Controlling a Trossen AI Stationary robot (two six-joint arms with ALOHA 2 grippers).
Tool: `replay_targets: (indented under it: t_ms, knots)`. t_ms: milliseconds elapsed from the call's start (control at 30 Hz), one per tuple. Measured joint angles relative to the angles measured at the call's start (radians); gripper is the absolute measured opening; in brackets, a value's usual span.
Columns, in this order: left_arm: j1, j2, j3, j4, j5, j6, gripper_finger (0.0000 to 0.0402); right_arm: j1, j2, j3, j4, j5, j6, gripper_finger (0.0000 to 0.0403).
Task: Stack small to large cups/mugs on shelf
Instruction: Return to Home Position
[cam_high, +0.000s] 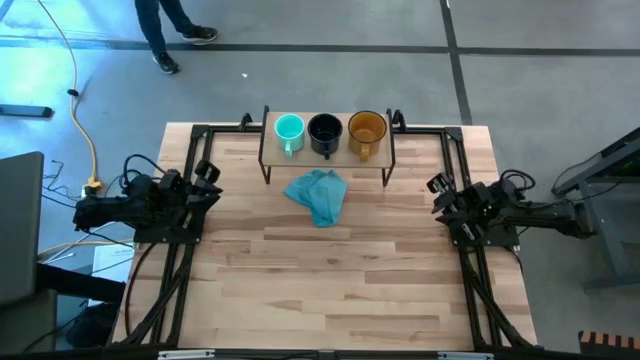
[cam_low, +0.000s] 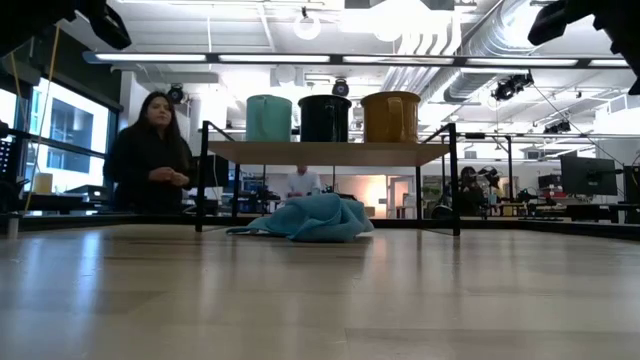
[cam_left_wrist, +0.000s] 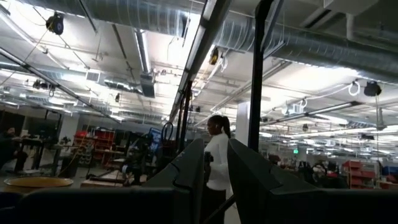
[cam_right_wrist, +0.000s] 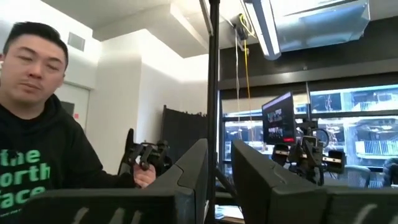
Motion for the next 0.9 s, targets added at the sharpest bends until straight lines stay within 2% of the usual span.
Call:
replay_targets:
  t_ms: [133,300,633,900]
  knots:
    - [0.0,0.0,-0.017,0.012,0.0,-0.008,0.0062,0.036,0.0,-0.002,-0.001,0.011,-0.039,0.0062]
    - [0.0,0.0,-0.075,0.111,0.001,-0.019,0.0062,0.069,0.0,-0.002,-0.007,0.013,-0.081,0.0062]
    - [0.0,0.004,-0.073,0.078,0.003,-0.018,0.0062,0.093,0.0,-0.002,-0.05,0.02,-0.124,0.0062]
    - [0.0,0.004,-0.073,-0.017,0.003,-0.016,0.0062,0.093,0.0,-0.002,-0.241,0.02,-0.127,0.0062]
